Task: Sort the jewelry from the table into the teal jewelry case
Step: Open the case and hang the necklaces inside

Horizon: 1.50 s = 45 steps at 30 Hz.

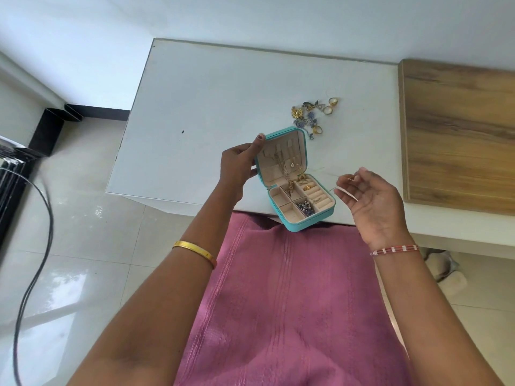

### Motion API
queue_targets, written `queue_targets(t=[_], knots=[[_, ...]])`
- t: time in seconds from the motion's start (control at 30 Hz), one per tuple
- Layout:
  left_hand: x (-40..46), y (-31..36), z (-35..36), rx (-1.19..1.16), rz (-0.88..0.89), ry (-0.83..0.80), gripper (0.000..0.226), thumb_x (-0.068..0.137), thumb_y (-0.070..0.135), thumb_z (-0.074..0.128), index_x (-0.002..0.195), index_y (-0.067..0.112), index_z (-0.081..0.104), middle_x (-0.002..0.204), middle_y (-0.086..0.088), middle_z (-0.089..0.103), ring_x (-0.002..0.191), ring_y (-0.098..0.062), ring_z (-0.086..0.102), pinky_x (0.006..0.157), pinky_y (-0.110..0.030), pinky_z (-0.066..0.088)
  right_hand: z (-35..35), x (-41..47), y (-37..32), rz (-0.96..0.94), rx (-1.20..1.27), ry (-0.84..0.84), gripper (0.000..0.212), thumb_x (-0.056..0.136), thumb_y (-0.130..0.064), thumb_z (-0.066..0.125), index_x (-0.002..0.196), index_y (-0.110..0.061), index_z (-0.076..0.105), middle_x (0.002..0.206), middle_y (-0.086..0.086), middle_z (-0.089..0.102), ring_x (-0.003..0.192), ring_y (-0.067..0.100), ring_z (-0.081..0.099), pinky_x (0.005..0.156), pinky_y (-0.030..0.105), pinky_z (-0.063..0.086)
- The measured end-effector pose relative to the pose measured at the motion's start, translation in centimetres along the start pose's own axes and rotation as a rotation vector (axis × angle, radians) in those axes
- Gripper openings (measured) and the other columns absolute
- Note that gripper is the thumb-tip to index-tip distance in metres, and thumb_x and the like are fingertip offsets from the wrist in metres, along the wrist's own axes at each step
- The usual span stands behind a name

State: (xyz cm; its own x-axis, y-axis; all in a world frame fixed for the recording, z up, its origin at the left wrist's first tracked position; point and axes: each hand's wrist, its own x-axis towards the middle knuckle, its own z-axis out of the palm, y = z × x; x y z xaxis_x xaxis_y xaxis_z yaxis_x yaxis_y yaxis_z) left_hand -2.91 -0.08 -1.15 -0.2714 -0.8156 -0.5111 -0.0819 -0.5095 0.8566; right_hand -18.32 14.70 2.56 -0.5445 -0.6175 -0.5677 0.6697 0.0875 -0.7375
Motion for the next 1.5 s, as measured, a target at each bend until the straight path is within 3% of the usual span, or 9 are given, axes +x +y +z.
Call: queue_targets(t=[0.13, 0.27, 0.37, 0.53, 0.7, 0.83, 1.1, 1.4, 1.5], knots=[[0.1, 0.1, 0.1, -0.018, -0.008, 0.019, 0.026, 0.089, 0.034, 0.061, 0.088, 0.008, 0.067, 0.092, -0.008, 0.068, 0.089, -0.025, 0.062, 0.069, -0.030, 0.054, 0.0, 0.3, -0.2, 0.013, 0.101, -0.073, 0.031, 0.095, -0.021, 0.043, 0.064, -0.015, 0.044, 0.057, 0.001, 0.062, 0.065, 0.016, 0.061, 0.072, 0.030, 0.054], [0.2, 0.3, 0.1, -0.018, -0.005, 0.019, 0.023, 0.089, 0.034, 0.061, 0.078, 0.014, 0.066, 0.088, -0.005, 0.067, 0.089, -0.025, 0.062, 0.069, -0.030, 0.054, 0.0, 0.2, 0.2, -0.129, -0.218, 0.018, 0.032, 0.095, -0.022, 0.048, 0.064, -0.015, 0.047, 0.048, -0.007, 0.051, 0.048, 0.008, 0.050, 0.053, 0.024, 0.051], [0.2, 0.3, 0.1, -0.021, -0.004, 0.012, 0.022, 0.088, 0.033, 0.062, 0.079, 0.014, 0.067, 0.087, -0.004, 0.067, 0.089, -0.024, 0.062, 0.070, -0.030, 0.054, 0.0, 0.1, 0.1, -0.309, -0.534, 0.071, 0.032, 0.094, -0.022, 0.052, 0.063, -0.016, 0.049, 0.041, -0.009, 0.048, 0.043, 0.003, 0.044, 0.058, 0.026, 0.045], [0.2, 0.2, 0.1, -0.040, -0.009, 0.029, 0.022, 0.088, 0.033, 0.062, 0.079, 0.014, 0.066, 0.089, -0.005, 0.067, 0.092, -0.026, 0.062, 0.071, -0.031, 0.054, 0.7, -0.3, -0.9, -0.317, -0.504, -0.086, 0.029, 0.093, -0.017, 0.053, 0.065, -0.012, 0.048, 0.034, -0.009, 0.034, 0.034, 0.006, 0.030, 0.064, 0.032, 0.053], [0.1, 0.1, 0.0, -0.025, -0.002, 0.032, 0.023, 0.088, 0.036, 0.061, 0.079, 0.015, 0.067, 0.091, -0.005, 0.068, 0.095, -0.028, 0.062, 0.073, -0.033, 0.054, 1.1, -0.9, -1.8, -0.302, -0.567, -0.152, 0.025, 0.092, -0.011, 0.054, 0.067, -0.010, 0.051, 0.033, -0.012, 0.035, 0.031, 0.004, 0.023, 0.042, 0.021, 0.038], [0.1, 0.1, 0.1, -0.028, 0.001, 0.033, 0.023, 0.088, 0.035, 0.061, 0.079, 0.015, 0.066, 0.089, -0.005, 0.068, 0.093, -0.027, 0.062, 0.070, -0.031, 0.054, 1.0, -0.4, -2.0, -0.293, -1.005, -0.143, 0.012, 0.090, -0.018, 0.057, 0.083, -0.010, 0.063, 0.044, -0.008, 0.051, 0.032, 0.005, 0.028, 0.043, 0.022, 0.029], [0.2, -0.1, 0.1, -0.009, 0.014, 0.029, 0.025, 0.089, 0.035, 0.060, 0.085, 0.011, 0.067, 0.090, -0.006, 0.068, 0.089, -0.025, 0.062, 0.069, -0.030, 0.054, 2.0, -0.5, -1.4, -0.329, -1.678, -0.263, 0.014, 0.082, -0.025, 0.068, 0.090, -0.014, 0.071, 0.055, -0.012, 0.035, 0.052, 0.004, 0.033, 0.046, 0.019, 0.023], [0.3, -0.2, -0.1, -0.017, 0.006, 0.024, 0.025, 0.089, 0.035, 0.061, 0.089, 0.010, 0.067, 0.096, -0.010, 0.067, 0.089, -0.024, 0.063, 0.072, -0.031, 0.055, 2.0, -1.1, -1.3, -0.323, -1.095, -0.451, 0.011, 0.078, -0.011, 0.071, 0.069, -0.007, 0.067, 0.085, 0.006, 0.065, 0.079, 0.011, 0.058, 0.069, 0.018, 0.044], [0.5, -0.2, -0.1, -0.019, 0.015, 0.003, 0.027, 0.089, 0.034, 0.060, 0.094, 0.008, 0.068, 0.097, -0.011, 0.067, 0.089, -0.025, 0.062, 0.075, -0.033, 0.054, 1.8, -1.3, -1.9, -0.287, -0.837, -0.488, 0.020, 0.069, -0.030, 0.068, 0.067, -0.010, 0.067, 0.085, 0.015, 0.069, 0.080, 0.017, 0.062, 0.071, 0.025, 0.050]])
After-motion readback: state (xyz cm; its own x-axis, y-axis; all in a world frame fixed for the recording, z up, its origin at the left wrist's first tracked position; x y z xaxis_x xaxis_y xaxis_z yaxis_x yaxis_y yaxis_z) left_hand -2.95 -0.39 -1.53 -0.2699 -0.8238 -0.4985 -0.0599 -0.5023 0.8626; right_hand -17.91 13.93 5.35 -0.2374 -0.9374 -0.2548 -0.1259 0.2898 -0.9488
